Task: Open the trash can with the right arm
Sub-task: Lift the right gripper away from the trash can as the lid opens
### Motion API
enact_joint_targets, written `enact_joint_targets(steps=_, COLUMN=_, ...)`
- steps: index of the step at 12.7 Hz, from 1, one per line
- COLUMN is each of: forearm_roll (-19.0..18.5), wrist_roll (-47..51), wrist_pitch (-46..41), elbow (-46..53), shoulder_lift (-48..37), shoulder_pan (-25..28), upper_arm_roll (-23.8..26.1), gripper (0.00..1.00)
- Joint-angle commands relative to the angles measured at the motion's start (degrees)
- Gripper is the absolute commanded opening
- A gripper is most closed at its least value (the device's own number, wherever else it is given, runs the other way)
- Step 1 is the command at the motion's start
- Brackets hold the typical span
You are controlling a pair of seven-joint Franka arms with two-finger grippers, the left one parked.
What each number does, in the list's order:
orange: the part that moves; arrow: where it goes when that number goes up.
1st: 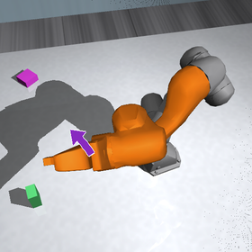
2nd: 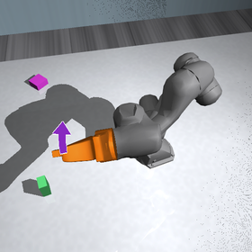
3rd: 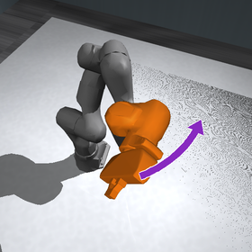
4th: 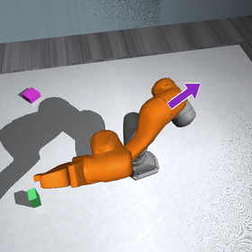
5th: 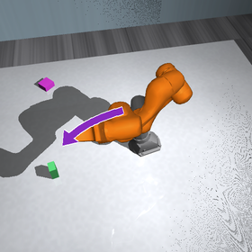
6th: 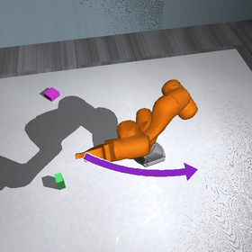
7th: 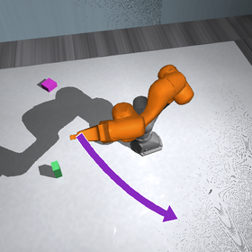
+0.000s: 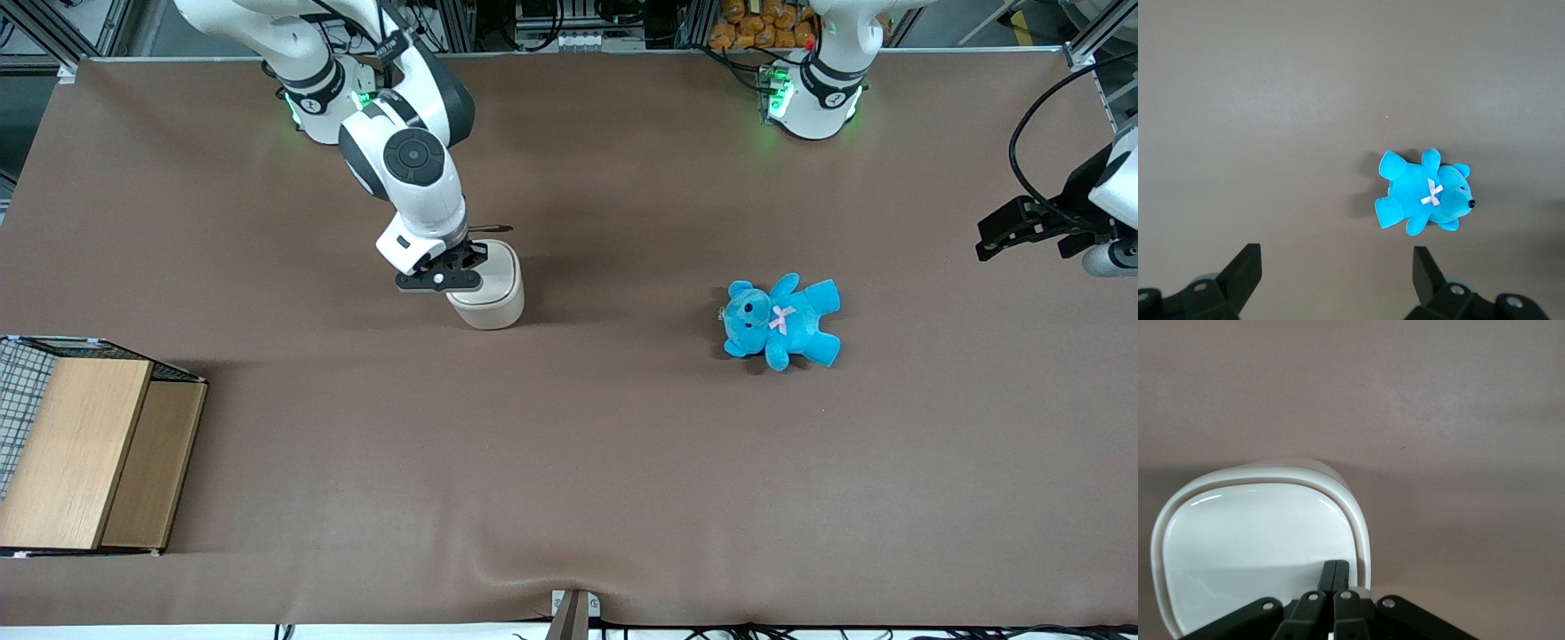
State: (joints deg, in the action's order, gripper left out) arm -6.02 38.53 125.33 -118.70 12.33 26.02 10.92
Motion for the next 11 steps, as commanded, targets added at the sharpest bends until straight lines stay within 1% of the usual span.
enact_joint_targets(steps=1, forearm_roll=-1.19, wrist_roll=1.81, wrist_pitch=-12.24, elbow=10.1, shoulder_lift=-0.81, shoulder_pan=-0.53, upper_arm_roll=0.24, gripper=0.81)
enact_joint_targets(steps=2, forearm_roll=-0.84, wrist_roll=1.73, wrist_pitch=-16.39, elbow=14.51, shoulder_lift=-0.99, shoulder_pan=-0.79, upper_arm_roll=0.24, gripper=1.0)
enact_joint_targets(steps=4, forearm_roll=0.12, wrist_roll=1.03, wrist_pitch=-20.37, elbow=20.24, shoulder_lift=-3.26, shoulder_pan=-2.28, upper_arm_roll=0.07, gripper=1.0)
enact_joint_targets(steps=6, forearm_roll=2.58, wrist_roll=0.76, wrist_pitch=-22.75, elbow=23.67, shoulder_lift=-5.99, shoulder_pan=-4.91, upper_arm_roll=-0.37, gripper=1.0)
enact_joint_targets(steps=7, forearm_roll=2.59, wrist_roll=-0.46, wrist_pitch=-23.89, elbow=24.65, shoulder_lift=-7.48, shoulder_pan=-6.49, upper_arm_roll=-0.46, gripper=1.0)
enact_joint_targets(steps=8, forearm_roll=2.68, wrist_roll=-3.34, wrist_pitch=-24.94, elbow=25.01, shoulder_lift=-9.23, shoulder_pan=-7.98, upper_arm_roll=-0.72, gripper=1.0)
enact_joint_targets(steps=10, forearm_roll=3.11, wrist_roll=-9.32, wrist_pitch=-28.97, elbow=25.62, shoulder_lift=-12.75, shoulder_pan=-9.57, upper_arm_roll=-3.87, gripper=1.0)
enact_joint_targets(steps=11, forearm_roll=5.03, wrist_roll=-14.22, wrist_pitch=-31.69, elbow=27.19, shoulder_lift=-13.9, shoulder_pan=-12.02, upper_arm_roll=-4.85, gripper=1.0)
